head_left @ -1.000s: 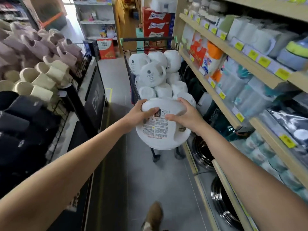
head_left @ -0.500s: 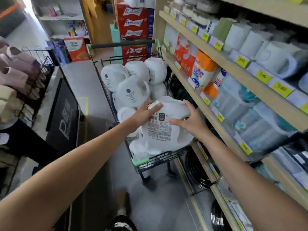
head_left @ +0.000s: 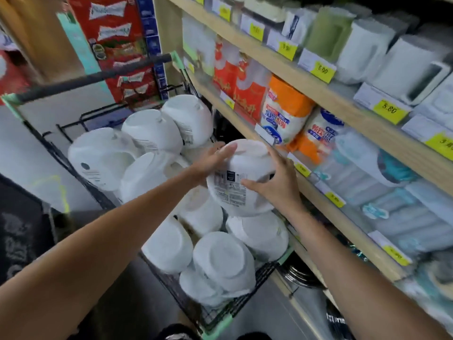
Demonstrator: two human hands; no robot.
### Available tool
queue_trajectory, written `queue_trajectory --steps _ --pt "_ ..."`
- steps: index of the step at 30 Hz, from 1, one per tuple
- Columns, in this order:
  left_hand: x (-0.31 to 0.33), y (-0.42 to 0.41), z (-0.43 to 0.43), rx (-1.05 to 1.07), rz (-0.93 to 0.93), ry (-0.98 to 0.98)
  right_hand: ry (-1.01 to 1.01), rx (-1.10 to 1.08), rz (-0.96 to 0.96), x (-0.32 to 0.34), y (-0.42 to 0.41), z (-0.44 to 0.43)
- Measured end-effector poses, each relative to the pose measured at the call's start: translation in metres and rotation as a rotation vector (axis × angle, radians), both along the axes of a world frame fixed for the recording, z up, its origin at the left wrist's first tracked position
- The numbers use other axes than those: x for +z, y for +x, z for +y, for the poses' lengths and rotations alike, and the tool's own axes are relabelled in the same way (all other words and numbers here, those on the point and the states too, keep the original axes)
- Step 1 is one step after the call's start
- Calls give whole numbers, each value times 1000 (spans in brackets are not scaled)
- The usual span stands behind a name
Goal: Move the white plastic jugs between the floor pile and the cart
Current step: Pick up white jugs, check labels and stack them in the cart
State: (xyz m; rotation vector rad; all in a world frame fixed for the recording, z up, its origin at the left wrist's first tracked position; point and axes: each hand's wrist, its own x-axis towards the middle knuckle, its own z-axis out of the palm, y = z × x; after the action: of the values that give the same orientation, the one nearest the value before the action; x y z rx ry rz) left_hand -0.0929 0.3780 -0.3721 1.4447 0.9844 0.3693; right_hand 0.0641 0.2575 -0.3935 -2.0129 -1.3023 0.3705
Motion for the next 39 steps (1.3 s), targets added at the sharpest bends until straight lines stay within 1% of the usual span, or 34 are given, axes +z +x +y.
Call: queue_trajectory --steps 3,7,10,13,18,22,26,31,35,39 --pt "-8 5 36 -34 22 15 -24 -14 -19 -12 0 36" --pt "-26 2 74 21 55 28 -65 3 -88 -27 -5 77" --pt "-36 -1 92 36 104 19 -75 30 -95 -36 -9 101" --pt "-45 -3 109 34 147 -7 -108 55 -129 -43 -12 118" --pt "-50 -5 124 40 174 -36 -172 124 -181 -34 -8 140" --pt "-57 -9 134 66 165 -50 -149 147 -217 -31 -18 149" --pt "-59 -13 134 43 180 -2 -75 124 -176 -34 -24 144" --pt "-44 -17 141 42 185 98 83 62 -89 -40 -37 142" --pt "-46 -23 141 4 253 123 50 61 -58 -55 -43 142" --pt "-52 -22 132 -71 394 207 -39 84 -20 -63 -42 141"
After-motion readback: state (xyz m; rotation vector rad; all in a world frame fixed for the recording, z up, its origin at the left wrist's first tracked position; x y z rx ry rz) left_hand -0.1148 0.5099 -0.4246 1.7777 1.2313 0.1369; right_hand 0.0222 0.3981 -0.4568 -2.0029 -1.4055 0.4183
